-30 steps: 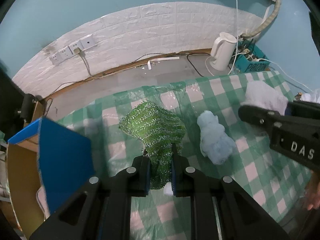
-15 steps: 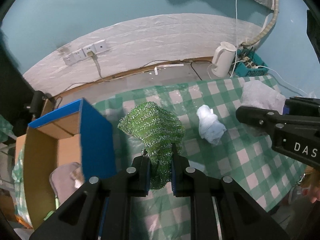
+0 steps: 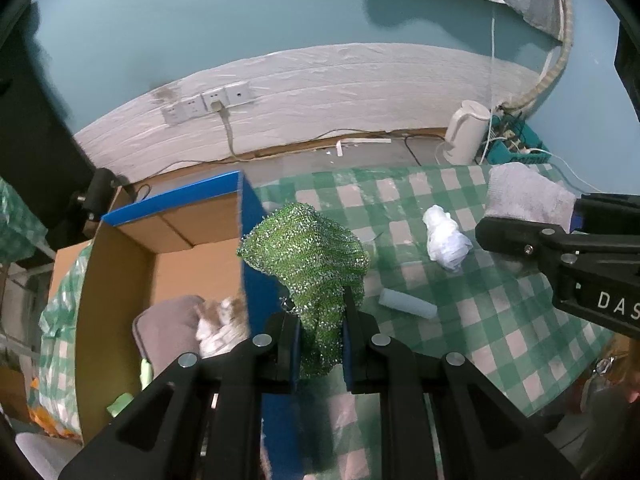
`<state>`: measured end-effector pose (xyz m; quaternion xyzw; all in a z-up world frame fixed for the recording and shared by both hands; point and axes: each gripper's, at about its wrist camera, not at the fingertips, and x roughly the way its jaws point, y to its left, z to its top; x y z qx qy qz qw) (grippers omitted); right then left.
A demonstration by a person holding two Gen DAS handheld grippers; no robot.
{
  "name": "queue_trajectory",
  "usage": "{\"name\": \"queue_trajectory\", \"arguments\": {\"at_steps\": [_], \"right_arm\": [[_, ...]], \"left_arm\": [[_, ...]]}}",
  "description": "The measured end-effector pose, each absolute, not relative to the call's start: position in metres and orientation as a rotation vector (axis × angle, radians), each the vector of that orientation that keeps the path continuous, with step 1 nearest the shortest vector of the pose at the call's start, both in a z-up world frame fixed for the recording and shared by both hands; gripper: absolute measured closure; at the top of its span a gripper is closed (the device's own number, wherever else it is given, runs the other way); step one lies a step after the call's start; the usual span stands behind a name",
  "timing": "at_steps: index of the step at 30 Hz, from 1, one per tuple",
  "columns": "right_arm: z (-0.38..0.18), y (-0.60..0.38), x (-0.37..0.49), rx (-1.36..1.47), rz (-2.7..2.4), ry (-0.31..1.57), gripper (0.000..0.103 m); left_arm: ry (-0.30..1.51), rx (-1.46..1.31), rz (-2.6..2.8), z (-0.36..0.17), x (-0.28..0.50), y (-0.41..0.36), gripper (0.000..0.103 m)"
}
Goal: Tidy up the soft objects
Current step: 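Carry the green scrubber pad and grey sock in both tools over the box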
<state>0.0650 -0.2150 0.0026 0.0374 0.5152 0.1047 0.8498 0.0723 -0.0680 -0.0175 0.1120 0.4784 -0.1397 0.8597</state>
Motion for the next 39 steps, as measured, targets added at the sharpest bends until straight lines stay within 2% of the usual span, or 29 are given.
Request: {"name": "queue_trajectory", "arguments": {"at_steps": [20,39], "right_arm": [[0.015,-0.111,0.073,0.005,0.368,1.072,0.072],[-0.008,-0.037,0.090,-0.024,0.461,1.140,0.072]], "left_arm": [[0.972,0.149,-0.166,-0.003,0.057,0.022,0.087],[1.036,0.080,-0.042,-0.031,0.061,0.096,0.087]]}}
